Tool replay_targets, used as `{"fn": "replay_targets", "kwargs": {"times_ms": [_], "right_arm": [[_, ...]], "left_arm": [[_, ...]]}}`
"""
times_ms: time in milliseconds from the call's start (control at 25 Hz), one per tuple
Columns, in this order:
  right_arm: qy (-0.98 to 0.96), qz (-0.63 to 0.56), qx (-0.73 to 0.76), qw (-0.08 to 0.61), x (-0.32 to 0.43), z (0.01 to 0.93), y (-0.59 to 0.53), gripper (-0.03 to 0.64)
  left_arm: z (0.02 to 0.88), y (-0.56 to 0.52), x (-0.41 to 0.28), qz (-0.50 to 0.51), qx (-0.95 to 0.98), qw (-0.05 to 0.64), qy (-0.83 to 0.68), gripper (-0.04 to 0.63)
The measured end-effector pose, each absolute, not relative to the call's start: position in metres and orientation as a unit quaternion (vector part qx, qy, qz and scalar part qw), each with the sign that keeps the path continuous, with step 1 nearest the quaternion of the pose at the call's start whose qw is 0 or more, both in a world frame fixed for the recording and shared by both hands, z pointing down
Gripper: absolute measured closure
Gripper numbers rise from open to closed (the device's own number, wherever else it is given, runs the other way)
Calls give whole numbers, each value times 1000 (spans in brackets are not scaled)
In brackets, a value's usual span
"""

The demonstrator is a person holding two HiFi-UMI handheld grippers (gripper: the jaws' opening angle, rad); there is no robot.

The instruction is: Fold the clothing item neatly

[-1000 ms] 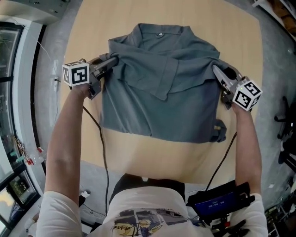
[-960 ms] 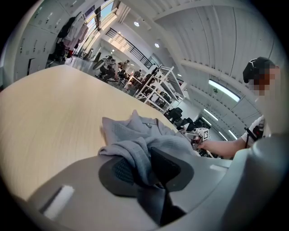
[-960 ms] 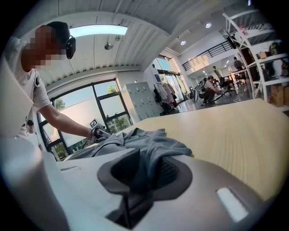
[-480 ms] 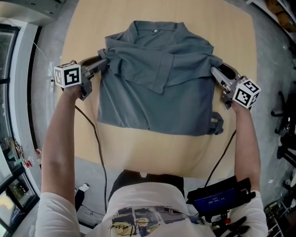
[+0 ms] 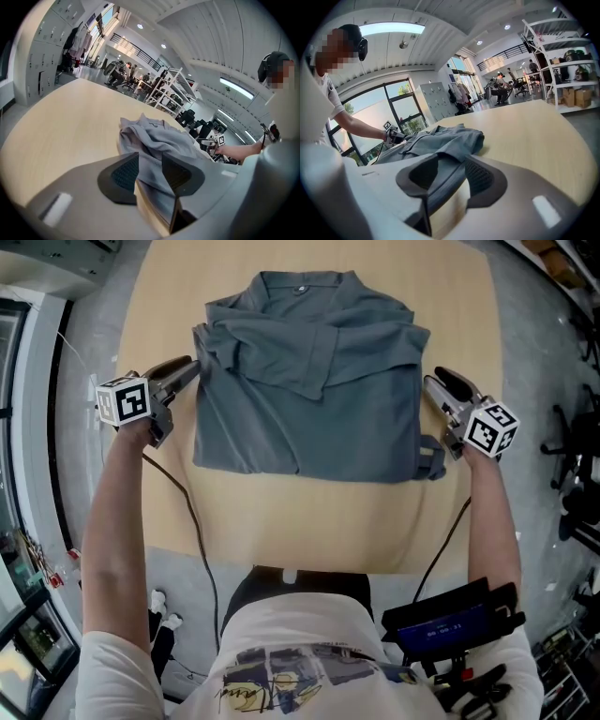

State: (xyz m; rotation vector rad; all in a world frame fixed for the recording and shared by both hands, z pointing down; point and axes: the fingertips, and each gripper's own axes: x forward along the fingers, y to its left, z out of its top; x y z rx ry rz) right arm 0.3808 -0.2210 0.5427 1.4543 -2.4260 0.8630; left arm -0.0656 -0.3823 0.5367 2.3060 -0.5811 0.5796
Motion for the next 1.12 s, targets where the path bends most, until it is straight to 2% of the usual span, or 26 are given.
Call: {"fn": "replay_targets", "kwargs": {"times_ms": [480,1120], "right_arm": [[-786,273,539,130,349,524,-140,448],[-788,206,551,183,212,455,5,448]], "left_arm": [[520,-312,-117,239,890,302,-244,433],[460,-131,-180,233,925,216,-208,453]]}}
